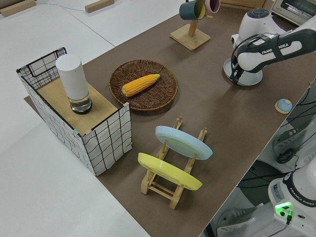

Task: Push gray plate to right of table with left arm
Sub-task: 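Push the gray plate with the left gripper away from the basket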

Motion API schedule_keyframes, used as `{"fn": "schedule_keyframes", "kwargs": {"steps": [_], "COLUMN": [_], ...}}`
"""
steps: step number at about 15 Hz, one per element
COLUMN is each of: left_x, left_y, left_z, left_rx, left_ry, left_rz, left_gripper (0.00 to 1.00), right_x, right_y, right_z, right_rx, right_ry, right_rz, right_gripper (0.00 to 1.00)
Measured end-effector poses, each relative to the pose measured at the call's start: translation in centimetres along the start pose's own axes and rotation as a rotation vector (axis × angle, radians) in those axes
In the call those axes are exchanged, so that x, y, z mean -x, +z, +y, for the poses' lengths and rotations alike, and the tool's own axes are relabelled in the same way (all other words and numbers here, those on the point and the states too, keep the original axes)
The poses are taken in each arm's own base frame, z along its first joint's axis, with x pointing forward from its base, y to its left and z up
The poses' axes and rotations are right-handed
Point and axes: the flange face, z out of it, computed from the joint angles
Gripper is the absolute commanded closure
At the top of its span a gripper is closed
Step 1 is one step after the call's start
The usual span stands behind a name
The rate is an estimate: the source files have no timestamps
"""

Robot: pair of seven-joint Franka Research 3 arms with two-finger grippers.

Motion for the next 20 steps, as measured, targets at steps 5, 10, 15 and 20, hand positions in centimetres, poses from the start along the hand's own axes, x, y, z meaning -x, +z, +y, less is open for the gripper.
{"fn": "schedule_keyframes", "kwargs": {"steps": [5, 10, 15, 20], "left_x": [1.3, 2.7, 3.4, 3.9], "left_y": [0.8, 1.9, 2.6, 3.3], "left_z": [3.4, 8.0, 10.9, 13.8], "left_rx": [0.023, 0.054, 0.094, 0.12], "left_ry": [-0.002, 0.016, 0.029, 0.013], "left_rz": [0.021, 0.014, 0.002, -0.011], "left_gripper": [1.0, 1.0, 1.0, 1.0], "right_x": [0.0, 0.0, 0.0, 0.0], "right_y": [0.0, 0.0, 0.0, 0.0], "right_z": [0.0, 0.0, 0.0, 0.0], "right_rx": [0.0, 0.0, 0.0, 0.0], "right_ry": [0.0, 0.0, 0.0, 0.0], "right_rz": [0.0, 0.0, 0.0, 0.0], "right_gripper": [0.005, 0.005, 0.005, 0.005]}}
